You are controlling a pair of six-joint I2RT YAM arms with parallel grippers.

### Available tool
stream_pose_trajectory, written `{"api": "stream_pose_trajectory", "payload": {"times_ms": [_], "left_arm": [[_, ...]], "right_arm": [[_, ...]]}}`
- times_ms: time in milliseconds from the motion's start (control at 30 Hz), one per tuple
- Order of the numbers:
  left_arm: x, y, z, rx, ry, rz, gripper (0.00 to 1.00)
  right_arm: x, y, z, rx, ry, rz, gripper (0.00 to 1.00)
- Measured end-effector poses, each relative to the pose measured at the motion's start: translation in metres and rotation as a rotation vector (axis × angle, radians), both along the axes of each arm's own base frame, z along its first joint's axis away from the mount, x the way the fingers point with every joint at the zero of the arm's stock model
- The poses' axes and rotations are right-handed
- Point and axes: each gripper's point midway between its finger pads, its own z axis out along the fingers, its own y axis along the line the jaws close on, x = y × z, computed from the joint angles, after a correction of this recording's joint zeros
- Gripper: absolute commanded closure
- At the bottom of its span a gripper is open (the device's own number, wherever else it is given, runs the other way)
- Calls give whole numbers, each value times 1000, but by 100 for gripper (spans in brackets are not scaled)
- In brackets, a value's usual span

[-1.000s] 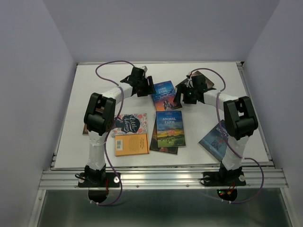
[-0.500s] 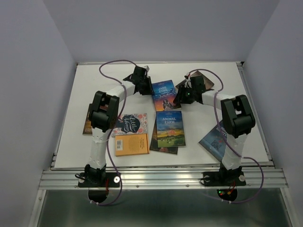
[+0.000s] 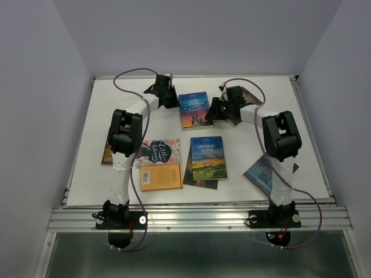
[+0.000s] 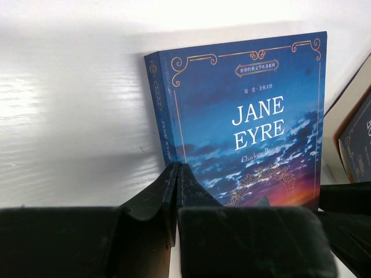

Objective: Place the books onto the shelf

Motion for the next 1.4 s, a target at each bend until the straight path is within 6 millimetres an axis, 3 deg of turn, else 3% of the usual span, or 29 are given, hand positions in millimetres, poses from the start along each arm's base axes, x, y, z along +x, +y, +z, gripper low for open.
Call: {"api": "stream_pose_trajectory", "payload": {"times_ms": [267, 533, 633, 667, 733, 833, 867, 900, 933, 967, 1133, 1233, 1267, 1400], "left_arm": [[32, 24, 2, -1, -34, 57, 87], [44, 40, 2, 17, -45, 107, 82], [44, 43, 1, 18, -40, 117, 69], [44, 45, 0, 23, -37, 125, 61], [45, 48, -1, 35, -37, 137, 57], [44, 52, -1, 51, -28, 147, 44], [43, 54, -1, 57, -22, 148, 32], [43, 56, 1, 66, -19, 147, 12], [44, 56, 4, 64, -21, 151, 1], [44, 57, 8, 69, -29, 148, 1], [35, 60, 59, 66, -87, 140, 1], [11, 65, 126, 49, -184, 138, 1], [4, 68, 139, 48, -208, 143, 1], [-61, 79, 217, -2, -378, 147, 1]], "right_arm": [[13, 33, 1, 38, -5, 23, 61], [17, 51, 1, 100, 3, -1, 55], [17, 54, 1, 94, -2, -3, 46], [16, 55, 0, 88, -6, 1, 44], [14, 58, 0, 84, -8, 4, 38], [13, 61, 3, 81, -15, 11, 27], [12, 62, 4, 78, -15, 12, 22], [12, 61, 5, 67, -18, 7, 2], [11, 60, 8, 58, -24, 7, 0], [12, 56, 10, 41, -27, -7, 0], [14, 30, 47, -17, -73, -88, 0], [19, -7, 89, -53, -147, -177, 0], [24, -23, 109, -65, -192, -215, 0], [47, -82, 154, -104, -307, -350, 0]]}}
